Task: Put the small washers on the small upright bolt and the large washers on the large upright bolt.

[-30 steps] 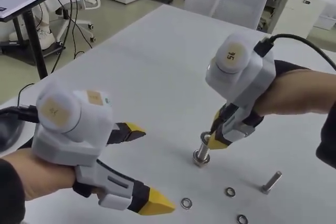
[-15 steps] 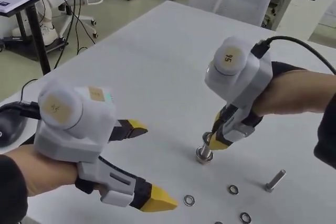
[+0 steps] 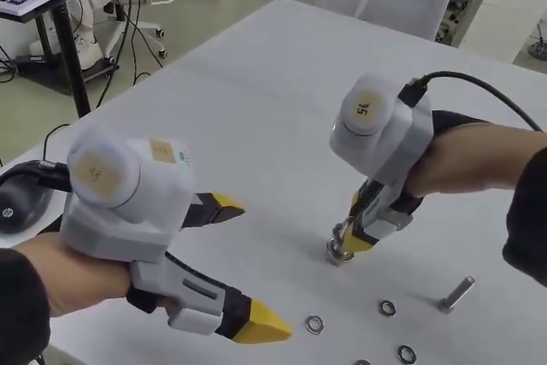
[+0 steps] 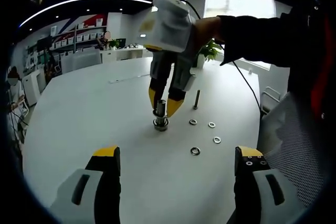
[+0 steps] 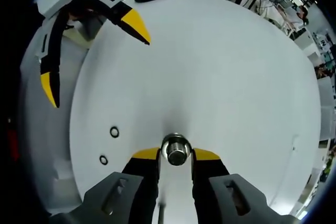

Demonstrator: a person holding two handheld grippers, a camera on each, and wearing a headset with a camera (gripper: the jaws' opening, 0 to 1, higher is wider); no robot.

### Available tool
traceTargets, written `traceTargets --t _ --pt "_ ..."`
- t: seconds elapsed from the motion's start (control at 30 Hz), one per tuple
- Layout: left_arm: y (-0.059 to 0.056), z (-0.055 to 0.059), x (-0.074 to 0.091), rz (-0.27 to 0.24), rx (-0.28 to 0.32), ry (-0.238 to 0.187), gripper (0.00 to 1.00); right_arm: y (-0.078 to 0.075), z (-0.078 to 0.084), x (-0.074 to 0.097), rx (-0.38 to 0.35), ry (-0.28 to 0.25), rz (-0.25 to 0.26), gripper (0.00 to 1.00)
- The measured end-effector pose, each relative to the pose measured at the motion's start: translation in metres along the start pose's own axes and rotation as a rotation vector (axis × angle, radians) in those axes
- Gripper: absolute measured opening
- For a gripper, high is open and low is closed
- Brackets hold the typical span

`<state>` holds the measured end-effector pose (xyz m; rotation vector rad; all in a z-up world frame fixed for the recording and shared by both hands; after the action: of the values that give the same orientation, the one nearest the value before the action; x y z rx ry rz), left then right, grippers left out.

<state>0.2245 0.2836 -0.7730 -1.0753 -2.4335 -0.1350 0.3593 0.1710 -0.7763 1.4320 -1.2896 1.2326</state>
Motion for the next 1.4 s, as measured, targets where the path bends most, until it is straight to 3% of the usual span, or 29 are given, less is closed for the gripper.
traceTargets --t 0.23,0.6,1.03,1.4 --pt "0.000 0.001 0.000 -0.003 0.003 0.002 0.90 0.000 0.001 -0.006 -0.006 0.013 -0.013 0.24" --pt "0.001 0.001 0.000 -0.006 0.004 0.005 0.90 0.002 0.002 -0.004 -0.019 -0.006 -0.012 0.24" --pt "0.000 0.001 -0.001 -0.002 0.005 0.008 0.90 0.000 0.005 -0.018 -0.022 -0.018 -0.008 0.24" --pt "-0.001 0.001 -0.001 0.000 0.003 0.012 0.90 -0.001 0.006 -0.020 -0.022 -0.026 -0.005 0.25"
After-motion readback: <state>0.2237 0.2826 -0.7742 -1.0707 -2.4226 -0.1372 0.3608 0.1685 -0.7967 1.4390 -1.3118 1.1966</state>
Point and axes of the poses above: the centre of the closed fingertips' face, and the gripper's own axes: x roughly backward along the fingers, y roughly to its left, z roughly out of its underside, the point moved 7 cm from there along x, roughly backward along the fingers, and after that the axes turned 2 degrees about -x, right-handed, at the moved point
